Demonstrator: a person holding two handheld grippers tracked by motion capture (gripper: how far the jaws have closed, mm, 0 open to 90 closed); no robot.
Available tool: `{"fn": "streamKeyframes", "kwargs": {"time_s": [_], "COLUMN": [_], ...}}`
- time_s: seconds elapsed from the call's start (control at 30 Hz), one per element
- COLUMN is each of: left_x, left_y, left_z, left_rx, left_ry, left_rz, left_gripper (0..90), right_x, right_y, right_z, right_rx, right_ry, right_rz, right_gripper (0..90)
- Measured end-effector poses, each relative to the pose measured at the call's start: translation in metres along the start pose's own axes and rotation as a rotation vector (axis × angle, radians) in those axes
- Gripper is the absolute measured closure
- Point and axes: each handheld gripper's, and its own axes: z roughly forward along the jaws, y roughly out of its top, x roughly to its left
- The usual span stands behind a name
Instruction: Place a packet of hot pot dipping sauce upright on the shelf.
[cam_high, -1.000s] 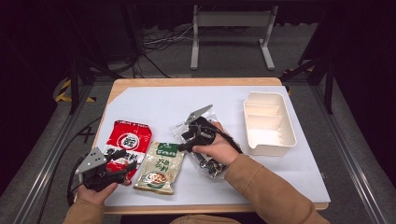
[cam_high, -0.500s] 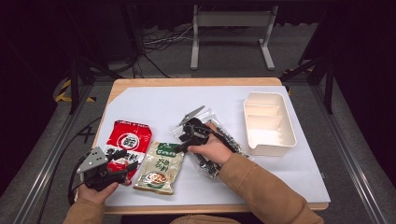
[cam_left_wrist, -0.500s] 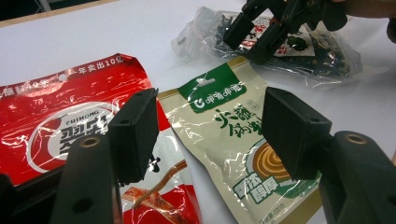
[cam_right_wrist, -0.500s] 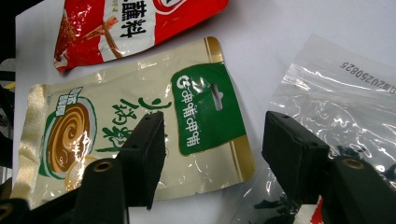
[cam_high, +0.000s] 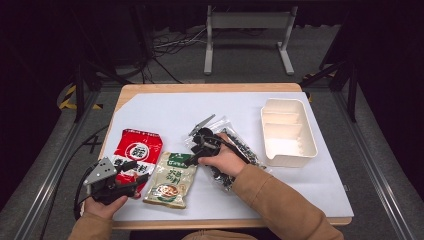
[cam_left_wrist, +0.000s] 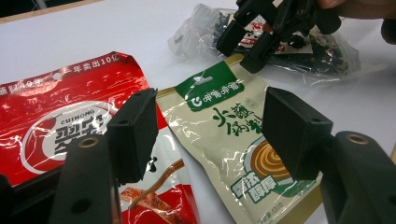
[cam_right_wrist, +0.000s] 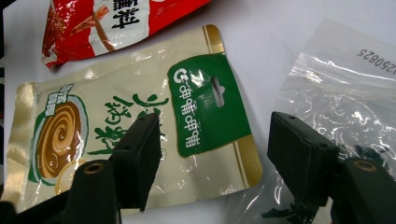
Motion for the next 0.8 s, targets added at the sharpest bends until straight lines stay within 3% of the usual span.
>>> {"fn": "streamKeyframes", "kwargs": {"time_s": [0.37, 0.57, 0.8], "left_x": [0.000, 0.000, 0.000], "left_y": [0.000, 0.000, 0.000], "left_z": [0.001, 0.001, 0.002], "left_rx": [-0.002, 0.000, 0.002], "left_ry": [-0.004, -0.003, -0.006], "left_rz": [-0.002, -0.002, -0.003], "left_gripper": [36.4, 36.3, 36.2], "right_x": [0.001, 0.005, 0.012], "right_y": [0.000, 0.003, 0.006], "right_z": [0.001, -0.009, -0.012], "right_rx": [0.000, -0.020, -0.031], "right_ry": [0.058, 0.084, 0.194], "right_rz": [0.069, 0.058, 0.060], "right_gripper": [36.9, 44.9, 51.5]}}
